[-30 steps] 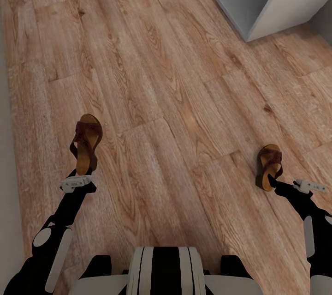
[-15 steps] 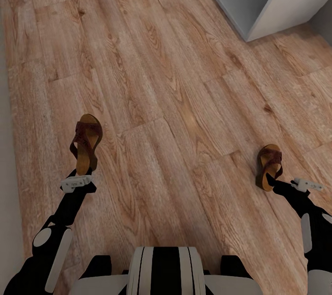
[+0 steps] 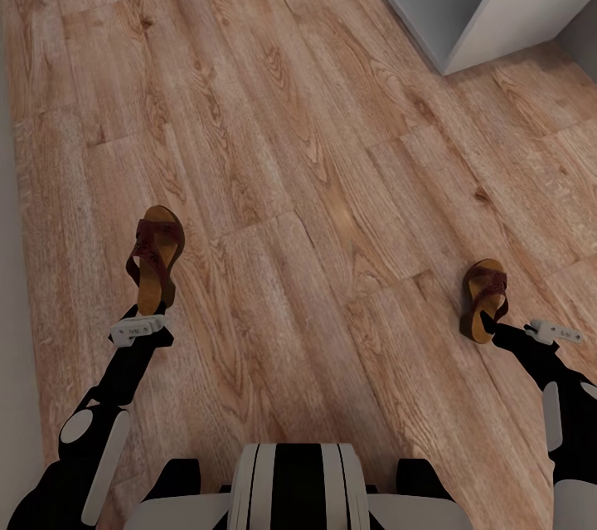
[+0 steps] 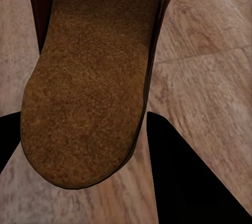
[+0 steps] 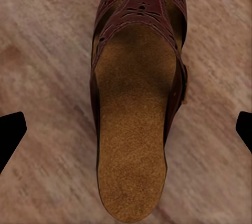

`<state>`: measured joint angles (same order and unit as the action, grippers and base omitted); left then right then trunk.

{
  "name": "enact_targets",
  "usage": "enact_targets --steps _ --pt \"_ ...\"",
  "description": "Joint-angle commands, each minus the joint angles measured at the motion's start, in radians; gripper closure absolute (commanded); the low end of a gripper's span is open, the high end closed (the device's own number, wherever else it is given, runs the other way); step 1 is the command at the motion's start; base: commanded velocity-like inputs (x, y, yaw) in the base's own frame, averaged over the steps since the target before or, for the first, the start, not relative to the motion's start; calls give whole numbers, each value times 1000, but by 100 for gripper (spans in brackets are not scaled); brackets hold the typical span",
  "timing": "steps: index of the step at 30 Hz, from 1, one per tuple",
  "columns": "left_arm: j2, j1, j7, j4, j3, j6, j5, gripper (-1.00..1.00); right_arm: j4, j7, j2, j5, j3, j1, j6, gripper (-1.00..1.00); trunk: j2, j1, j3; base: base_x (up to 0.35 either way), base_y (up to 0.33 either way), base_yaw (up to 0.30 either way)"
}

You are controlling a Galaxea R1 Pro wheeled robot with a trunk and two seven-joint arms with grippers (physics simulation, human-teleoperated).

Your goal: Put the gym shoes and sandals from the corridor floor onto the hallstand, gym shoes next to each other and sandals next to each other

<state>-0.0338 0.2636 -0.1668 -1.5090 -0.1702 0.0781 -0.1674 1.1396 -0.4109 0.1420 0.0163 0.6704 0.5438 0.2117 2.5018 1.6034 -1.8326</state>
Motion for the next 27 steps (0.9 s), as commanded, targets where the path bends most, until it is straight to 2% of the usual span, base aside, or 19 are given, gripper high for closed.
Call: enact_targets --steps 1,8,18,27 --pt "0 0 -1 0 0 0 3 100 -1 0 0 0 0 0 0 -100 0 0 0 0 0 0" --pt "0 0 -2 1 0 1 3 100 -2 0 2 0 3 1 0 -100 0 0 0 0 0 0" --pt "0 0 -1 1 0 1 3 100 -4 1 6 1 34 2 0 -100 0 0 0 0 0 0" --pt "0 0 -1 1 0 1 3 100 -19 1 6 1 38 3 -1 -100 0 0 0 0 0 0"
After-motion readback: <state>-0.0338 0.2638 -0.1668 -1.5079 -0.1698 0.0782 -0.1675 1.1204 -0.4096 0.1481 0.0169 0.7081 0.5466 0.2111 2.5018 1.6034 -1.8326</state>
